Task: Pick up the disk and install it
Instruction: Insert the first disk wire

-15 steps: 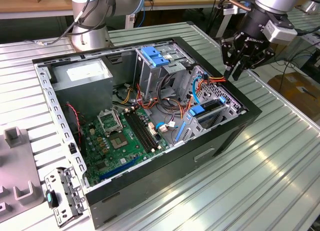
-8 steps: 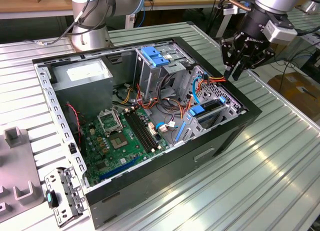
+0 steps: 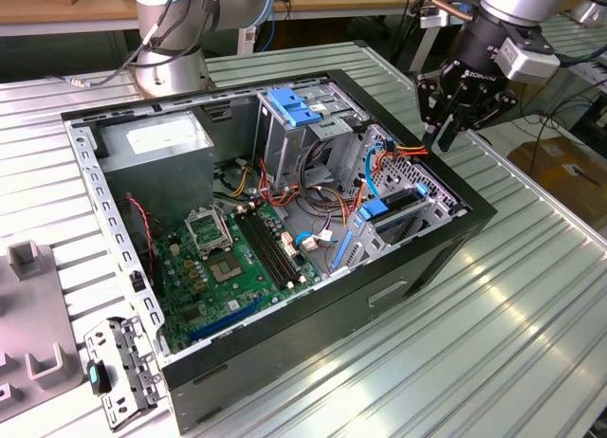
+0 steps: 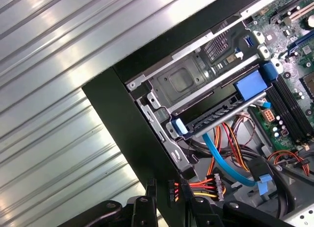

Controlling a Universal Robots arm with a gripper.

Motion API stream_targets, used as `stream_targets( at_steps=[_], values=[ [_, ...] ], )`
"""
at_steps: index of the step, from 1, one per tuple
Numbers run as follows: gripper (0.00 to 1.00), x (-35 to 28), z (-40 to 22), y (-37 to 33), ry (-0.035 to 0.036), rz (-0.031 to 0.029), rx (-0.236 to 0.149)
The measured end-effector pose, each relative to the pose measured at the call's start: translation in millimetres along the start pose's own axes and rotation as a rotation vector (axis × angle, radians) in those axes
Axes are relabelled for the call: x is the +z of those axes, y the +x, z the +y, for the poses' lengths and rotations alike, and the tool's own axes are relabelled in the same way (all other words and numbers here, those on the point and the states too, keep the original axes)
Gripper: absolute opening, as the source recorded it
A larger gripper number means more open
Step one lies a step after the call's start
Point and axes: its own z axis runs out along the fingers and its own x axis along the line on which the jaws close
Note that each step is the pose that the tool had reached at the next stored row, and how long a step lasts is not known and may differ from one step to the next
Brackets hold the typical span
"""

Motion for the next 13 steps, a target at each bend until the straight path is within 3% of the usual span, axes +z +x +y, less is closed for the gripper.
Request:
stream_targets(
  at_steps=[3, 9, 11, 13],
  values=[
    [0.32, 3.3, -2.4, -1.8, 0.0008, -0.0005, 0.000],
    [0.30, 9.0, -2.5, -2.1, 0.0121, -0.0075, 0.000],
    [0.17, 7.6, -2.8, -2.3, 0.0138, -0.0086, 0.000],
    [0.16, 4.0, -3.0, -2.4, 0.0138, -0.0086, 0.000]
  ],
)
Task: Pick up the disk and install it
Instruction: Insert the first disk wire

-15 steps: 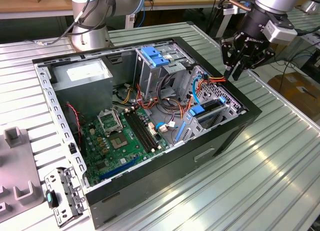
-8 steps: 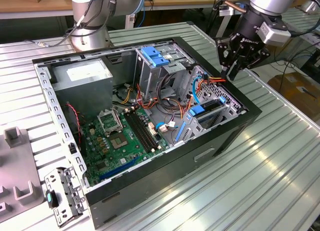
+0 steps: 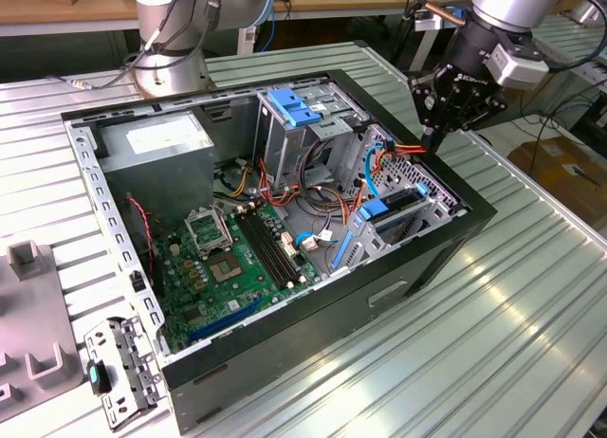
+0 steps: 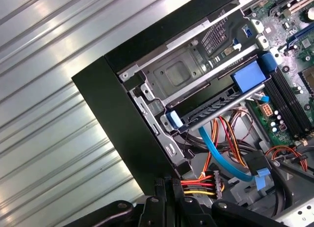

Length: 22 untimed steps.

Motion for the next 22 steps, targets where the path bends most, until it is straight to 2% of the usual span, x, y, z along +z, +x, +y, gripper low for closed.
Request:
stream_targets(
  at_steps=[6, 10, 17, 20, 22],
  values=[
    [0.16, -1.1, 0.2, -0.5, -0.0001, 0.0001, 0.000],
    [0.16, -1.1, 4.2, -6.6, -0.0001, 0.0000, 0.002],
    [0.16, -1.1, 4.7, -7.5, -0.0012, 0.0005, 0.064],
    [0.16, -1.2, 7.3, -11.6, -0.0014, 0.0007, 0.074],
    [0.16, -1.2, 7.3, -11.6, -0.0022, 0.0011, 0.116]
  ],
)
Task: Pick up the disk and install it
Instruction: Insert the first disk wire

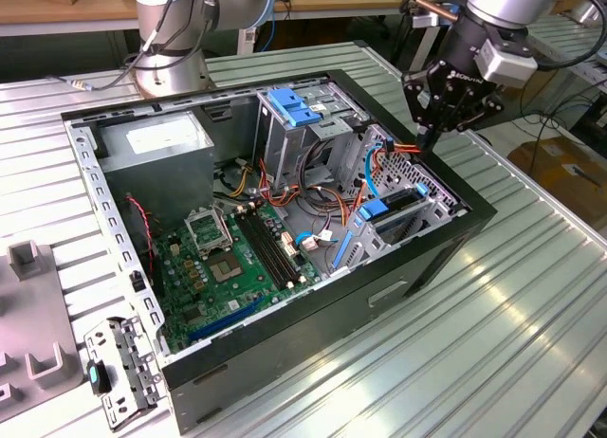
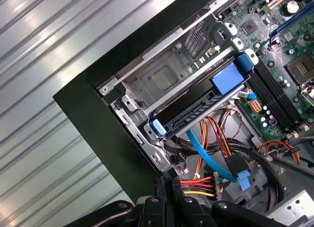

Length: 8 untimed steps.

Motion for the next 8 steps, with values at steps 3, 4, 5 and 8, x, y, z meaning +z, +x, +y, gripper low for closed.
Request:
stream_targets(
  at_steps=[3, 4, 5, 8],
  values=[
    [0.16, 0.0, 0.0, 0.0, -0.0008, 0.0004, 0.040],
    [0.16, 0.0, 0.0, 0.0, -0.0010, 0.0005, 0.053],
    [0.16, 0.0, 0.0, -0.1, -0.0014, 0.0007, 0.075],
    [0.16, 0.0, 0.0, -0.1, -0.0024, 0.0011, 0.122]
  ],
)
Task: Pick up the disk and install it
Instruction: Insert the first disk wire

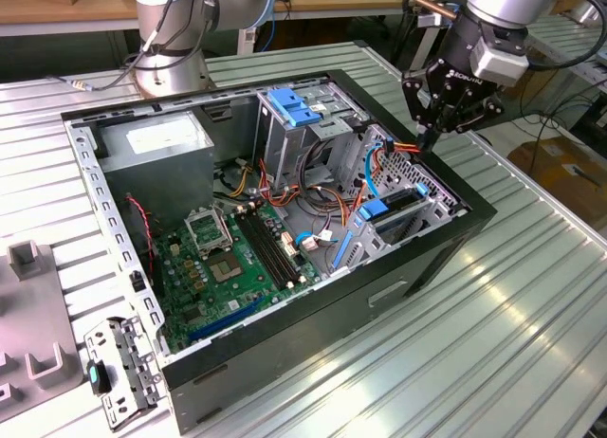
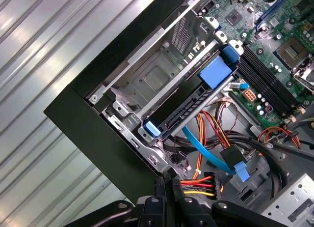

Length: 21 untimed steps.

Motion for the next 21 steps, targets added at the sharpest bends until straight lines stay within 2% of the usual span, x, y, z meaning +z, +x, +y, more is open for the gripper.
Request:
stream_targets(
  at_steps=[12, 18, 21],
  values=[
    [0.16, 0.0, 0.2, -0.2, -0.0033, 0.0016, 0.172],
    [0.16, 0.0, 0.4, -0.4, -0.0046, 0.0022, 0.245],
    [0.16, 0.0, 1.3, -1.3, -0.0051, 0.0025, 0.267]
  ],
)
